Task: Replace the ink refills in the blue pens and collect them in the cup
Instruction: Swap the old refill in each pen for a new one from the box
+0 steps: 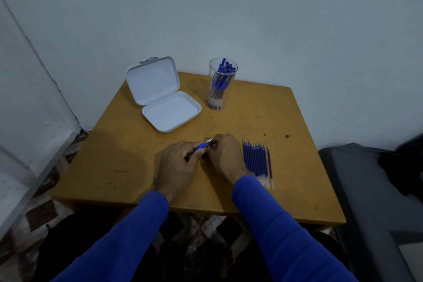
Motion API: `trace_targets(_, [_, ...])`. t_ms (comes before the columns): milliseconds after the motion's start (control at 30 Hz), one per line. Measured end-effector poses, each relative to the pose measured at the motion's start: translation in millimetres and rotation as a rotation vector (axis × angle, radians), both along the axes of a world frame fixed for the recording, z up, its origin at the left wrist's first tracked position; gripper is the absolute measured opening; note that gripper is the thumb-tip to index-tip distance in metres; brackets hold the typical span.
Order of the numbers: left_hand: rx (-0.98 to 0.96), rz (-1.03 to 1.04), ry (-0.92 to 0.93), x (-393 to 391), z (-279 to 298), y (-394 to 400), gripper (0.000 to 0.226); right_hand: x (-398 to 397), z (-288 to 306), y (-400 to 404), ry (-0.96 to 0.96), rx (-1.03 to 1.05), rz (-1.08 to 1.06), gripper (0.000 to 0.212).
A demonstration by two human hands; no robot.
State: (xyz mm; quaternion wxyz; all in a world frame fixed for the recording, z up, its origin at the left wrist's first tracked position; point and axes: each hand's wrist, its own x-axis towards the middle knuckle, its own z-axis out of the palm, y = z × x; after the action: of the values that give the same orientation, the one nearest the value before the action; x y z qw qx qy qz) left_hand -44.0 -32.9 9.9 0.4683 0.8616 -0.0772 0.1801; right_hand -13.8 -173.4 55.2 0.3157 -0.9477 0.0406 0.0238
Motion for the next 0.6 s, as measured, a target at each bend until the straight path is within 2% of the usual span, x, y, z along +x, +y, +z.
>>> trace_targets(233, [0.009, -0.01, -0.003, -0.1, 0.2, 0.2, 0.018, -7.2, -1.2, -10.2, -0.041, 0.201, 0.019, 0.027])
trace_targets(400, [-0.006, -0.02, -0.019, -0.9, 1.6, -0.4, 0.017, -8.0, 1.1, -17.1, -0.156, 0.474, -0.157, 0.014])
trace_targets(500, [-0.006, -0.018, -0.027, -1.1, 1.3, -1.1, 0.015, -10.8, 9.6, -23.8, -0.142, 0.699, -0.233, 0.011])
trace_targets(600, [0.005, -0.024, -0.019, -1.0, 1.3, -1.0, 0.015, -14.4, 13.8, -27.8, -0.1, 0.871, -0.212, 0.014])
